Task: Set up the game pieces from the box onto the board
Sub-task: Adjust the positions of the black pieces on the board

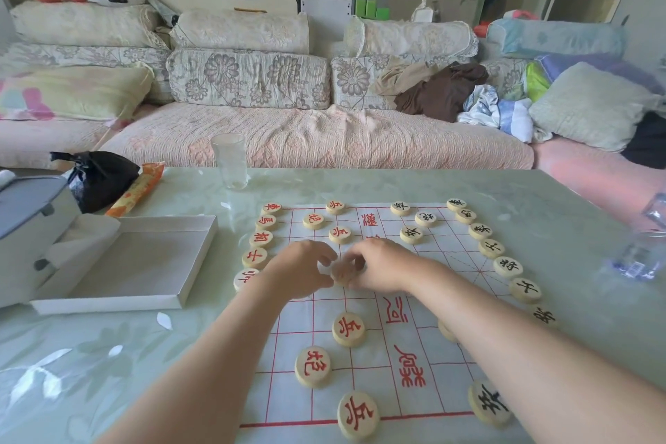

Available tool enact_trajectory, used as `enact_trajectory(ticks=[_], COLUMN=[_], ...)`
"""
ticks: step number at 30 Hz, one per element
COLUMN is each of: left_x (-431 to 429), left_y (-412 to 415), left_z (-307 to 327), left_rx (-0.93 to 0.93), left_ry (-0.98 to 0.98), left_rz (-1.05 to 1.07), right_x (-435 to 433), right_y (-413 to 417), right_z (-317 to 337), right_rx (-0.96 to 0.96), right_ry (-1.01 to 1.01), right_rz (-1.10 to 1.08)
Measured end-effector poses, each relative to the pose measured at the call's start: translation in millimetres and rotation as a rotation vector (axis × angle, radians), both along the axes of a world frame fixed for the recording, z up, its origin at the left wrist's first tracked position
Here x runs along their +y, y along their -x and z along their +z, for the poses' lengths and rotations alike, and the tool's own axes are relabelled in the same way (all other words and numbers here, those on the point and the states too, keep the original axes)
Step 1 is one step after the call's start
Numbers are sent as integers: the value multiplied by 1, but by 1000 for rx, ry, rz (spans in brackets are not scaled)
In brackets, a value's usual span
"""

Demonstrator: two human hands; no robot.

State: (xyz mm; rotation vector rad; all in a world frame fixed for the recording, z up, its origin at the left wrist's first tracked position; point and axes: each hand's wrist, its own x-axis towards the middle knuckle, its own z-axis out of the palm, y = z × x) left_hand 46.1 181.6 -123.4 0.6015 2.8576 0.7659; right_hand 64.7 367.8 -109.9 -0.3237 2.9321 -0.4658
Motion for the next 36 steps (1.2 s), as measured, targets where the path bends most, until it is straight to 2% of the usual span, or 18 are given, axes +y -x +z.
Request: enact_trajectory(ticks=[5, 18, 24, 28, 31, 36], left_x=[-5, 4, -2, -6, -9, -5], left_y=[2, -6, -26, -55, -71, -86], left_z=[0, 1, 15, 8, 3, 11], left_rx=[0, 30, 67, 74, 11, -69], left_ry=[-43, -5, -12, 38, 53, 4], left_rz=[30, -2, 16, -28, -11, -18], right_x=[-2, -5, 0, 2, 5, 3], right_y=[2, -3, -27, -53, -67, -82], right_z=[-2, 2, 16, 15, 11, 10], right_rx=[-8, 12, 44, 5, -11, -151], right_ry=[-9, -32, 66, 106, 90, 100], right_rz=[-4, -26, -36, -58, -104, -61])
